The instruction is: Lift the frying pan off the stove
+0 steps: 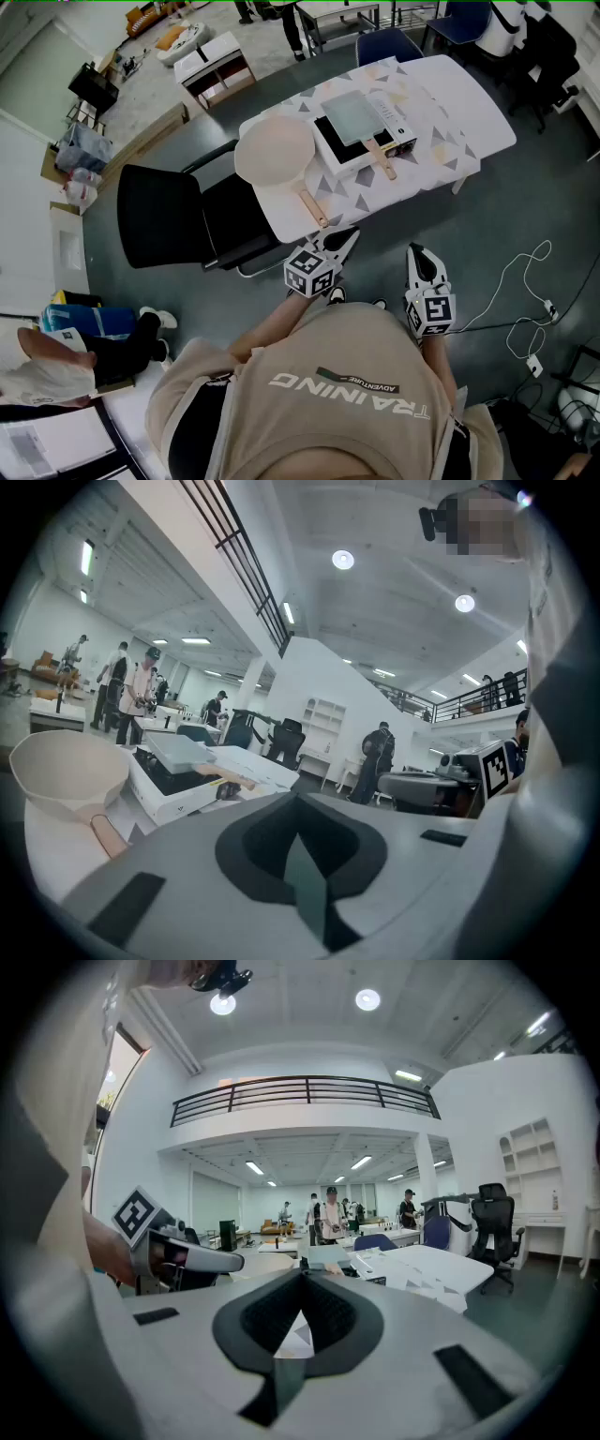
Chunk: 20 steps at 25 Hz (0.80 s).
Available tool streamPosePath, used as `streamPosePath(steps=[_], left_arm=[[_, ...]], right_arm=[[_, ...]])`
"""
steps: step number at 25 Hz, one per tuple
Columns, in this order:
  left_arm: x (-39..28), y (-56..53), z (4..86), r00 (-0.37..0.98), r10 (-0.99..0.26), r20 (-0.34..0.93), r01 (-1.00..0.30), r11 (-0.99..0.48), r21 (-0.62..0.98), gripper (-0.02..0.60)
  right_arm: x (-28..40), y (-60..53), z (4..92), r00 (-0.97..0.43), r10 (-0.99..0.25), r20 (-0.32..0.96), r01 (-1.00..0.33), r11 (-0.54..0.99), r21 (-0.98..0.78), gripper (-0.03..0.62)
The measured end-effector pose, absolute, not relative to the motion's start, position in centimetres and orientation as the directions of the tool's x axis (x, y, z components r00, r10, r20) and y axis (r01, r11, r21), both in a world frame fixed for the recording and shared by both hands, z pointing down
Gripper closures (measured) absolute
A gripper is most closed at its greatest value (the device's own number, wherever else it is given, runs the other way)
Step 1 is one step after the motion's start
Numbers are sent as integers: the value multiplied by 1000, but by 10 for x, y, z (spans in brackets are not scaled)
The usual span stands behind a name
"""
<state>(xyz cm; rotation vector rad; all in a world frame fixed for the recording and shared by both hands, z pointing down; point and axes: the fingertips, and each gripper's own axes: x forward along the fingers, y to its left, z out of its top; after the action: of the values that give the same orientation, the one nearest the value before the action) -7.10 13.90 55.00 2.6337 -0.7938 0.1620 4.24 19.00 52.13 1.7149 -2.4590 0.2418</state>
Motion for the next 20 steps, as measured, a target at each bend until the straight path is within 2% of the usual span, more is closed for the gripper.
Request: streamPosePath(steps=[20], left_arm=[[-89, 112, 543, 829, -517, 215, -560, -758, 335, 580]], right_arm=[[20, 164, 514, -376, -901, 216, -924, 382, -14, 595]])
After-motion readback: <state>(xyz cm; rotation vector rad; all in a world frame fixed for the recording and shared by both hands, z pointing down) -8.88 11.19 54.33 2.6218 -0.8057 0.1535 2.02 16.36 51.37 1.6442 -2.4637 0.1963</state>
